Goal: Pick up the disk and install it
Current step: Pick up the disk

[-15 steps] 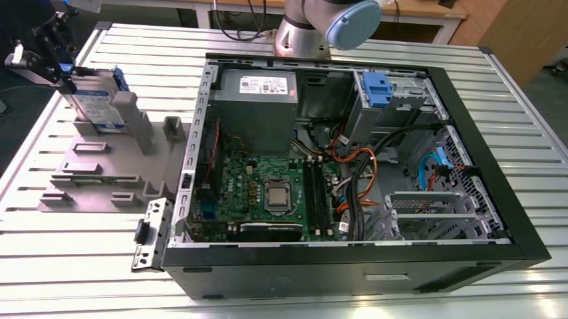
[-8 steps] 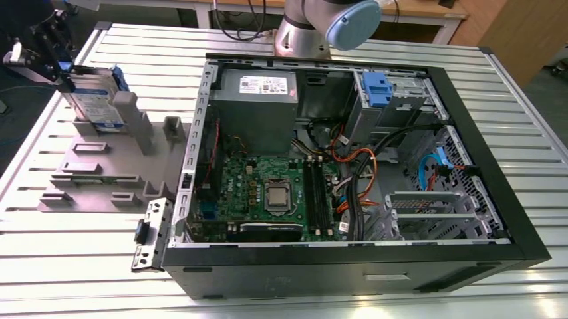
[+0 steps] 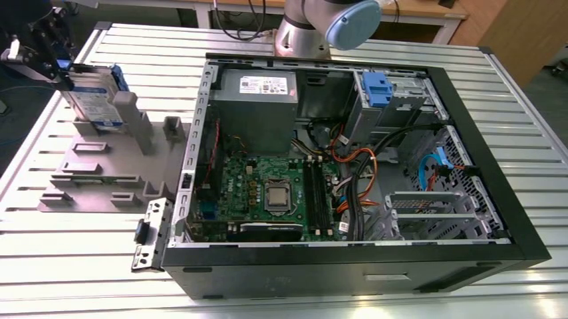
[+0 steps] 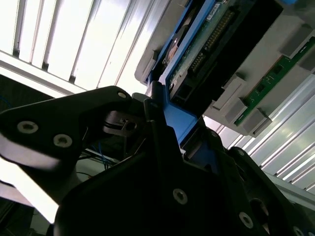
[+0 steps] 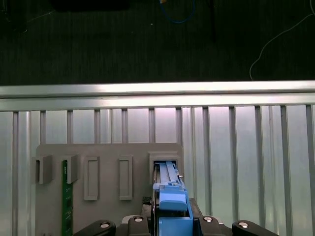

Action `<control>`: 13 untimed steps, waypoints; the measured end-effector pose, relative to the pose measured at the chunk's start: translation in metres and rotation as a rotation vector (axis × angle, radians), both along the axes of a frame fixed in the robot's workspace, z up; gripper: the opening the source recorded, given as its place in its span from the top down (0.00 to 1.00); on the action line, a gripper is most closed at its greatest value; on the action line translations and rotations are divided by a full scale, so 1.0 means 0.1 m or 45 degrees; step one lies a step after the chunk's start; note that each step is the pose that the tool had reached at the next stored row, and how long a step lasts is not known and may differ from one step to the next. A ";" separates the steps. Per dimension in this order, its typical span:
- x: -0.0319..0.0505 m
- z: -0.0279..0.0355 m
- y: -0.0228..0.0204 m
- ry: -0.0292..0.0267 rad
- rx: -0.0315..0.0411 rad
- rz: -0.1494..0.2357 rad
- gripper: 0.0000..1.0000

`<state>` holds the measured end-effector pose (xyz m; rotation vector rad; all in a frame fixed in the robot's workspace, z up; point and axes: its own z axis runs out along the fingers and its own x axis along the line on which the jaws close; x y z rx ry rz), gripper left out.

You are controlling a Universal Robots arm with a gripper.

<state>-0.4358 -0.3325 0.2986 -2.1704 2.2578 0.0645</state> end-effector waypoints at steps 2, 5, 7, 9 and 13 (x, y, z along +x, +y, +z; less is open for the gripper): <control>0.000 0.012 0.000 -0.0001 0.0000 0.000 0.63; 0.000 0.026 0.000 -0.0002 -0.0001 0.000 0.63; 0.000 0.034 0.000 -0.0002 -0.0002 0.000 0.63; 0.000 0.043 0.000 -0.0002 -0.0003 0.000 0.63; 0.000 0.063 0.000 -0.0001 -0.0007 0.000 0.63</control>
